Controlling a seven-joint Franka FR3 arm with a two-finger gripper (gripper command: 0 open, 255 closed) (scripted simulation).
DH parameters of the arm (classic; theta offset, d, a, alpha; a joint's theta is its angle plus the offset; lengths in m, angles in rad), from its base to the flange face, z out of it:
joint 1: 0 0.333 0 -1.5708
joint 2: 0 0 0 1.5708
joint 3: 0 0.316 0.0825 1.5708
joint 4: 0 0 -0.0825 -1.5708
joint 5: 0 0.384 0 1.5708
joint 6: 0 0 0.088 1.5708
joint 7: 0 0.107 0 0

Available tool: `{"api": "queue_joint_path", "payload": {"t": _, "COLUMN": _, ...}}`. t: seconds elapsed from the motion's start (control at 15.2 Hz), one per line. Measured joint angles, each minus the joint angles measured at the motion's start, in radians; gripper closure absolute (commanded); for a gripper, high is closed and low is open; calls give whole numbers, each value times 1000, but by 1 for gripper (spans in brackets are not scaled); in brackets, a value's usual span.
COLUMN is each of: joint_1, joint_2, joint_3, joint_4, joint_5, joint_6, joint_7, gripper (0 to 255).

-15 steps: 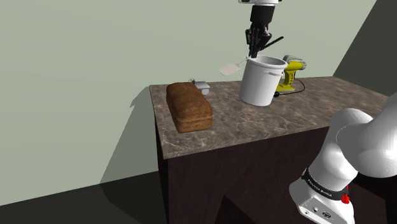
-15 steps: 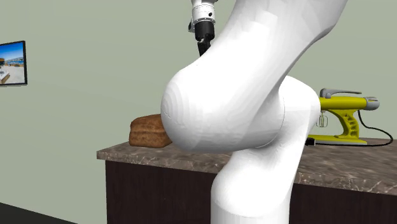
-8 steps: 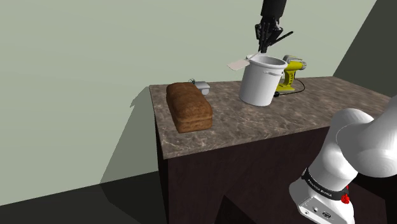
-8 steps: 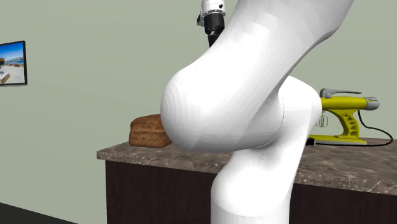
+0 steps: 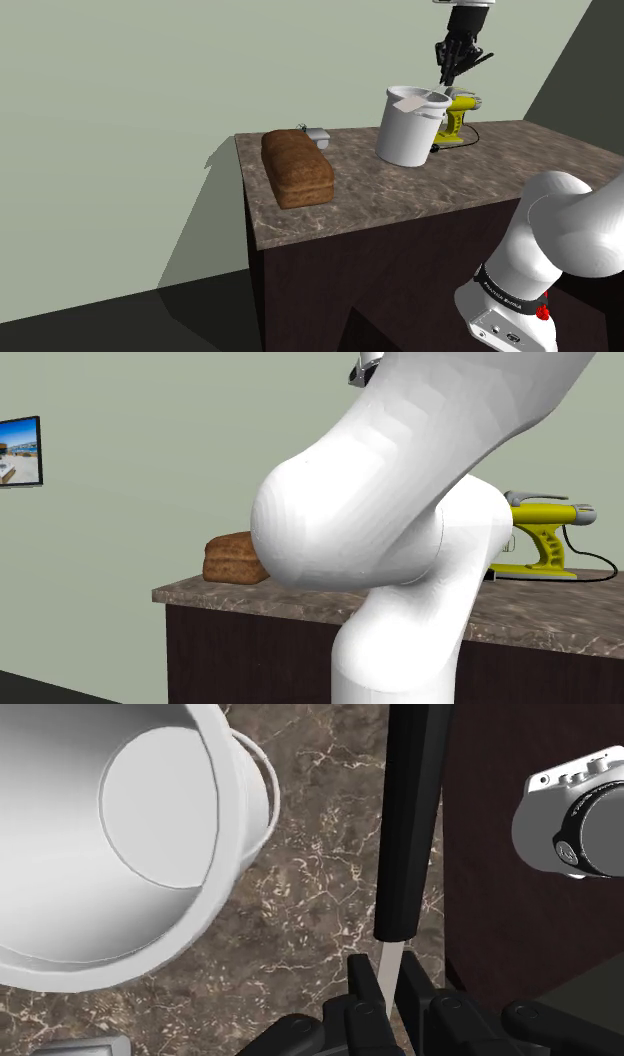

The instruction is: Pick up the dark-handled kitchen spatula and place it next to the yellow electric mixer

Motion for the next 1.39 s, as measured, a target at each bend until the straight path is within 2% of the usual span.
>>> {"api": "queue_joint_path", "payload": {"t": 0.73, "joint_1": -75, "joint_2": -97, "joint_3": -176, "joint_4": 9, "joint_5": -145, "joint_6": -31, "joint_7": -243, "gripper": 255}}
{"api": "queue_joint_path", "payload": {"t": 1.39, "joint_1": -83, "joint_2": -78, "joint_3": -386, "joint_4": 148, "joint_5": -252, "joint_6": -42, "joint_7": -491, "gripper": 255}}
